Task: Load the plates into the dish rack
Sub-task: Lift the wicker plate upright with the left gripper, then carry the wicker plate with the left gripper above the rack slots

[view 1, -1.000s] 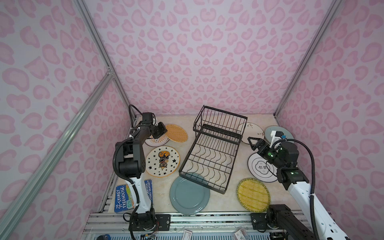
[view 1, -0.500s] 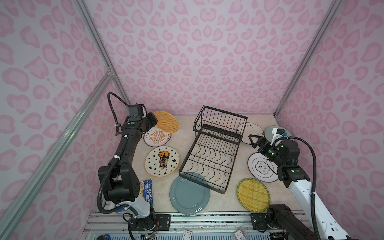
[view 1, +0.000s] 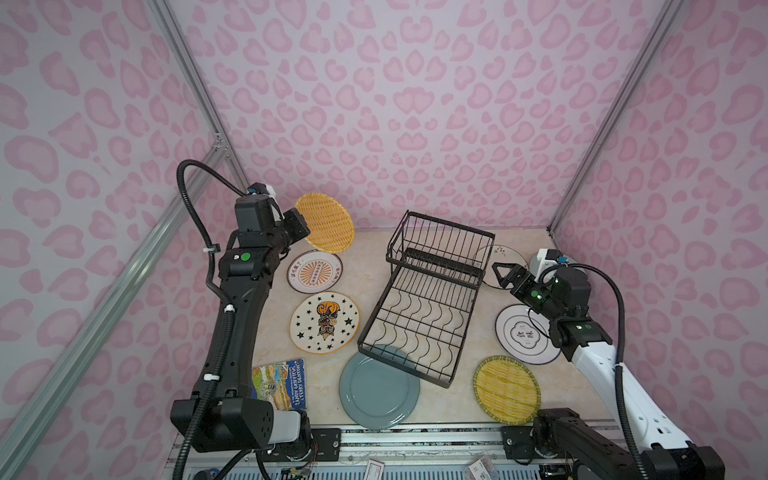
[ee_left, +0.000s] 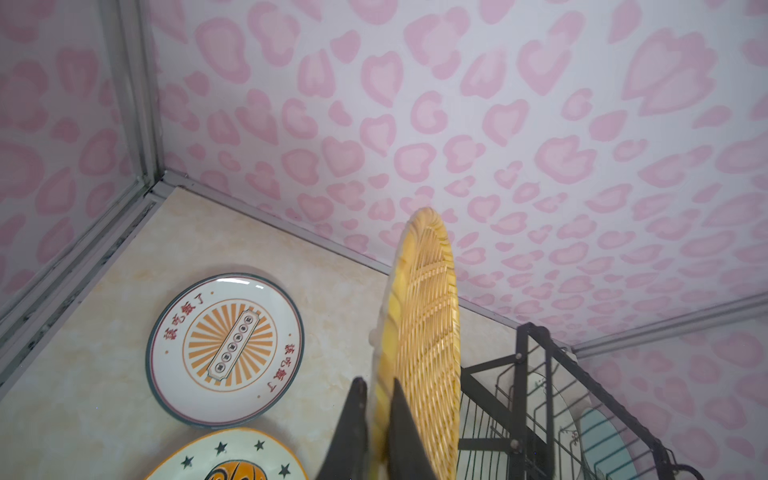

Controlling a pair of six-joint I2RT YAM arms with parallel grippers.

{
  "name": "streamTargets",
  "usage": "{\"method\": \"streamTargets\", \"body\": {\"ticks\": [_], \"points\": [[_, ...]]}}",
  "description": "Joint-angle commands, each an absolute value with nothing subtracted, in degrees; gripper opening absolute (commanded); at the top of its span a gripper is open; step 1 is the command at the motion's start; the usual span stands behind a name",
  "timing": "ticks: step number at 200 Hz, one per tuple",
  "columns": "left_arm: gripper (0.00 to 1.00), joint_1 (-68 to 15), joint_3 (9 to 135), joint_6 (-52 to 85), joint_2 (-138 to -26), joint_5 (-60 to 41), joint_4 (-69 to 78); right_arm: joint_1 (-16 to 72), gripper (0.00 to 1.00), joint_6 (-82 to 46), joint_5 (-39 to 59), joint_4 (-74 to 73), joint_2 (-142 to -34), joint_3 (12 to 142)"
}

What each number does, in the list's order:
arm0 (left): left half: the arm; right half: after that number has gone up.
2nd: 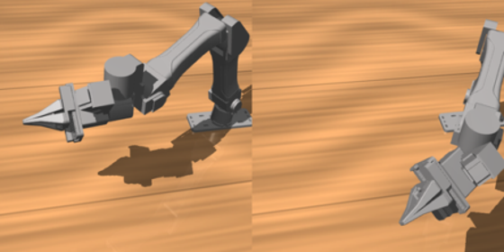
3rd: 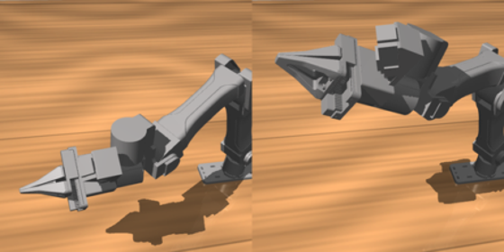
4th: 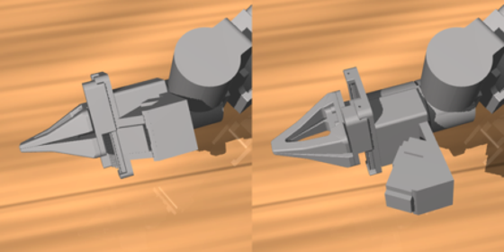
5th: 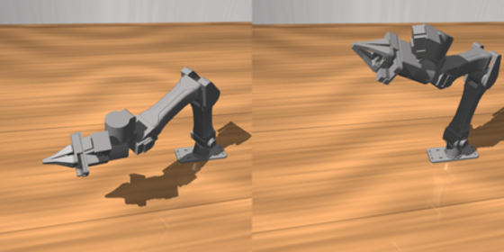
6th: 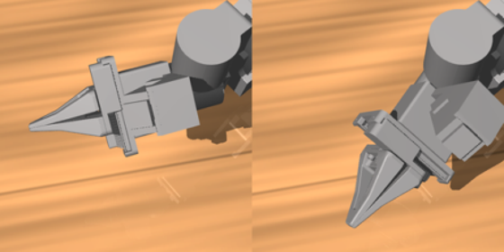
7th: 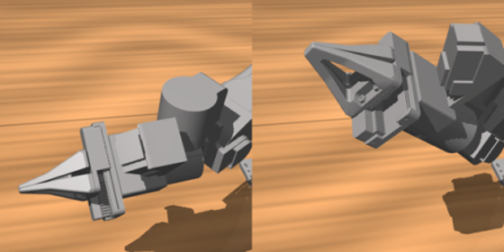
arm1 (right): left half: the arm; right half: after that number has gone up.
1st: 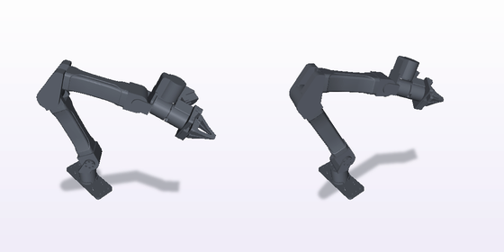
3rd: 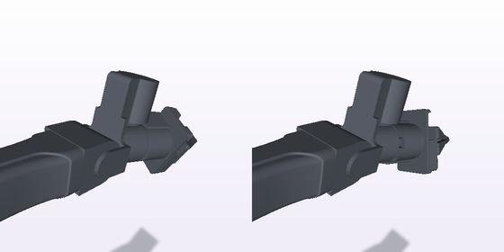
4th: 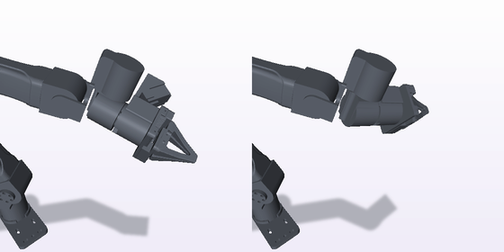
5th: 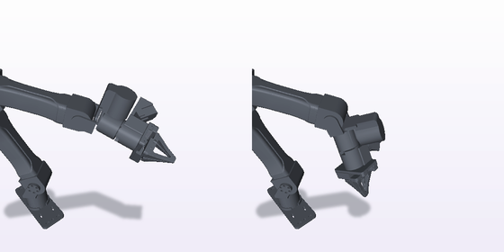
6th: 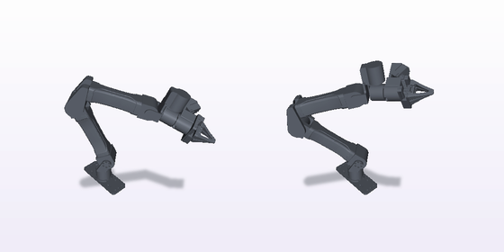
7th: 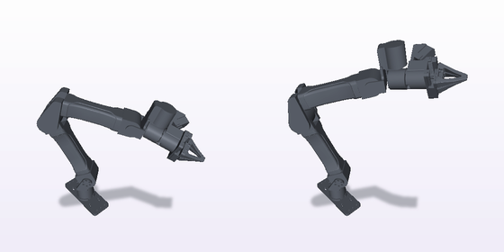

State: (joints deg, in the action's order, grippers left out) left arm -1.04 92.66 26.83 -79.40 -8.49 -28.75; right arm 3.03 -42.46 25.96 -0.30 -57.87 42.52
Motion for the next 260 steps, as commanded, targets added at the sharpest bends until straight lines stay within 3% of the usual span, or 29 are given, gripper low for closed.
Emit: {"method": "streamTargets", "body": {"ticks": [1, 100, 260], "points": [[0.03, -5.4, 97.55, 21.54, -78.57, -5.91, -26.84, 3.58, 0.98, -42.87, 26.26, -2.82, -58.01, 42.78], [0.03, -30.43, 104.93, -6.13, -86.33, 14.4, -16.72, 4.78, 0.98, -42.28, 24.91, 0.6, -54.89, 42.71], [0.04, -36.39, 109.6, -17.89, -101.63, 24.8, -13.36, 6.59, 0.98, -41.77, 23.47, 3.6, -53.23, 42.88]]}}
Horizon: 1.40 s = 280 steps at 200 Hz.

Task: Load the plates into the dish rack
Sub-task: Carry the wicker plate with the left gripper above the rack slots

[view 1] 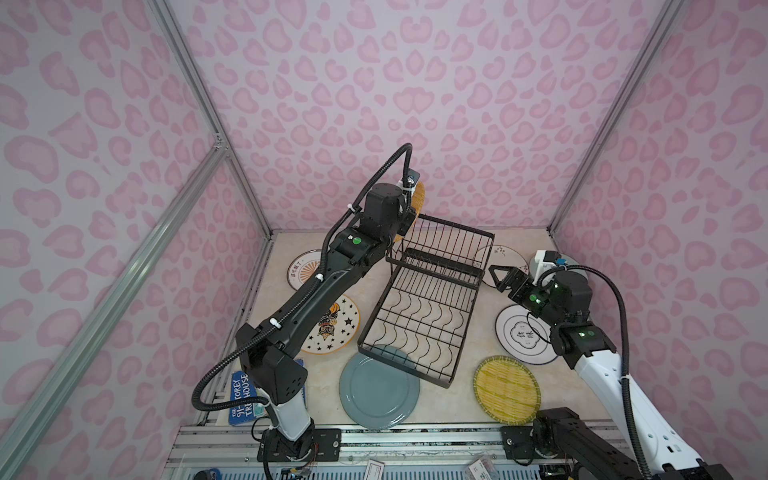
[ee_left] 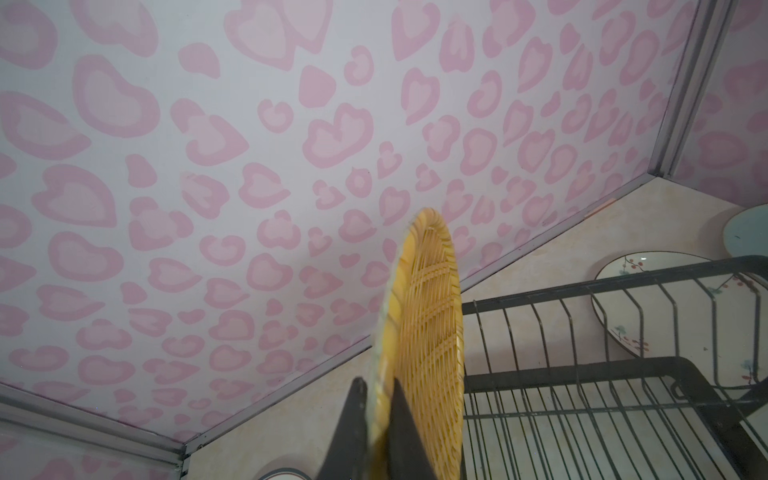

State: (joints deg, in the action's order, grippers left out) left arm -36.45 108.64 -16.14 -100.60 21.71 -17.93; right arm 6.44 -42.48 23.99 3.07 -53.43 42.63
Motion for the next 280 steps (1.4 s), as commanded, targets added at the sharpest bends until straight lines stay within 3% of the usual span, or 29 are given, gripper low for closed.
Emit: {"method": "streamTargets", "body": {"ticks": [1, 147, 280], "points": [[0.04, -36.39, 109.6, -17.91, -101.7, 24.92, -13.36, 6.59, 0.98, -41.76, 23.47, 3.6, -53.2, 42.89], [0.04, -42.87, 111.97, -19.72, -102.65, 40.07, -13.15, 6.58, 0.98, -41.72, 23.55, 3.13, -53.0, 41.84], [0.04, -43.3, 109.97, -19.86, -105.21, 39.37, -16.65, 6.6, 0.98, -41.82, 23.55, 3.25, -51.44, 40.25]]}}
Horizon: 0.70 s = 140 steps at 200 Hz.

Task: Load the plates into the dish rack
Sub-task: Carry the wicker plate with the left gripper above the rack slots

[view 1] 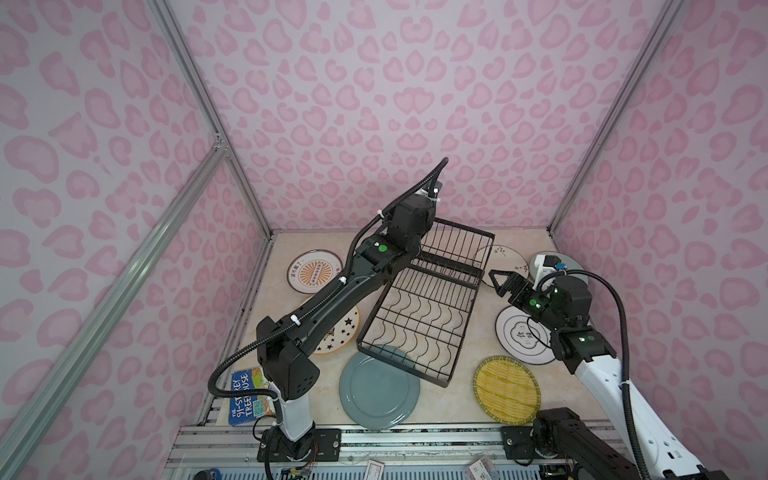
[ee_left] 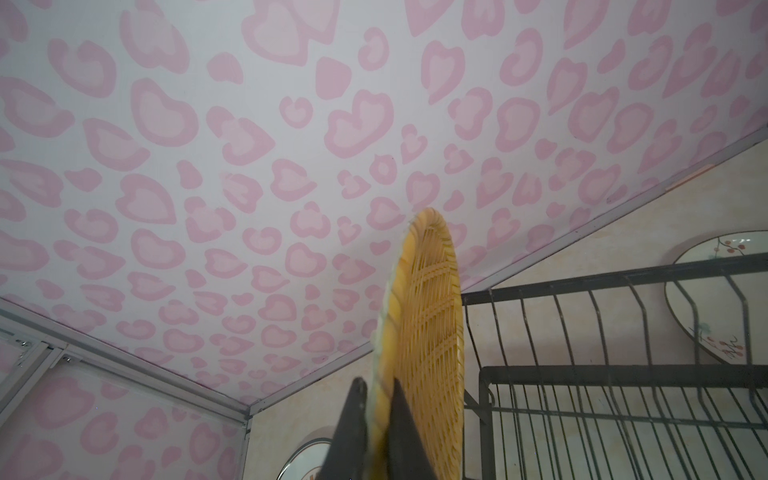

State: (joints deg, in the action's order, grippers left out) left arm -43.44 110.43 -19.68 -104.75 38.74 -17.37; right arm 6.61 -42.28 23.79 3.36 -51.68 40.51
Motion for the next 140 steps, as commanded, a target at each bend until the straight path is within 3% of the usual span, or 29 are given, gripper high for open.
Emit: {"method": "streamTargets", "body": {"ticks": [1, 140], "points": [[0.03, -43.31, 109.96, -19.86, -105.16, 39.33, -16.72, 6.64, 0.98, -41.78, 23.55, 3.29, -51.43, 40.25], [0.03, -43.2, 110.46, -14.12, -105.03, 40.46, -24.56, 6.52, 0.98, -41.42, 23.64, 3.42, -51.06, 40.12]]}}
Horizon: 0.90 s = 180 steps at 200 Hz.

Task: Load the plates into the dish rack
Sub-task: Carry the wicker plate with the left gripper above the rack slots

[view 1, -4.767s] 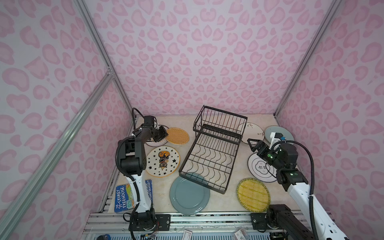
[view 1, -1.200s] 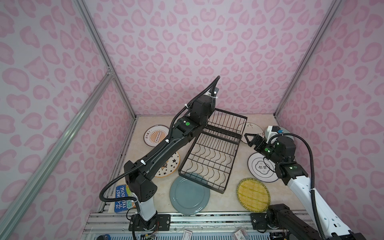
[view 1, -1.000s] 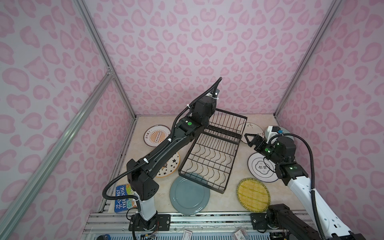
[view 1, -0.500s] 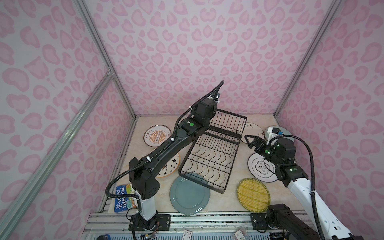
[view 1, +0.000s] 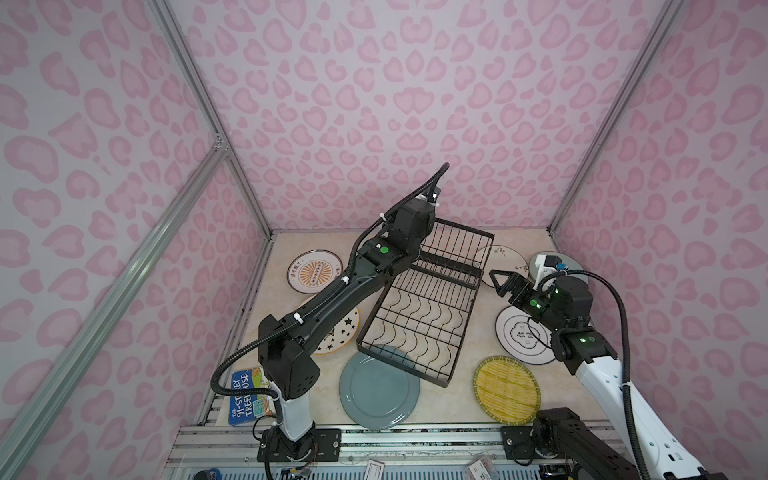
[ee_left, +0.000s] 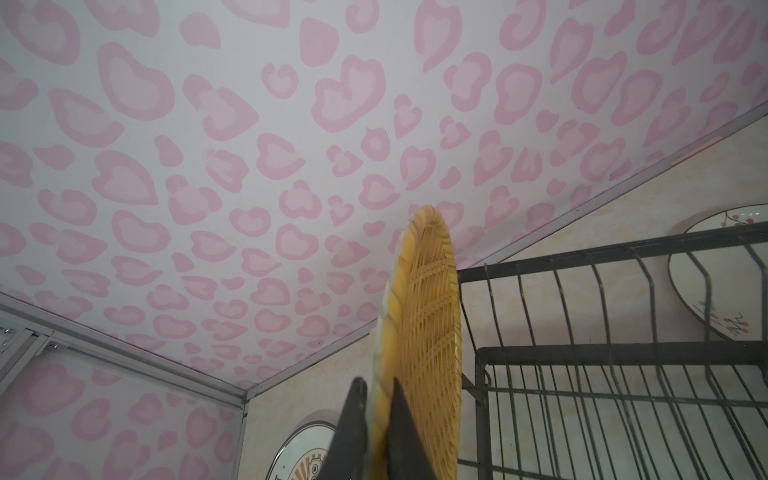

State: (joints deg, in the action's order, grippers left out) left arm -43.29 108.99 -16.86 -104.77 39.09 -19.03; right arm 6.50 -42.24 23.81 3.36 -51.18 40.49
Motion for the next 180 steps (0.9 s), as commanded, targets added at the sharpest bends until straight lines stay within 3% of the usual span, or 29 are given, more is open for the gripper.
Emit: {"method": "streamTargets", "body": {"ticks": [1, 74, 180], "points": [[0.03, -43.22, 110.56, -14.05, -105.03, 40.49, -24.67, 6.51, 0.98, -41.41, 23.6, 3.42, -51.06, 40.1], [0.03, -43.29, 110.83, -11.7, -103.85, 40.34, -28.01, 6.55, 0.98, -41.68, 23.69, 3.25, -51.07, 39.93], [0.25, -43.33, 112.41, -10.34, -103.71, 42.42, -28.93, 6.52, 0.98, -41.51, 23.55, 3.83, -50.45, 39.99]]}}
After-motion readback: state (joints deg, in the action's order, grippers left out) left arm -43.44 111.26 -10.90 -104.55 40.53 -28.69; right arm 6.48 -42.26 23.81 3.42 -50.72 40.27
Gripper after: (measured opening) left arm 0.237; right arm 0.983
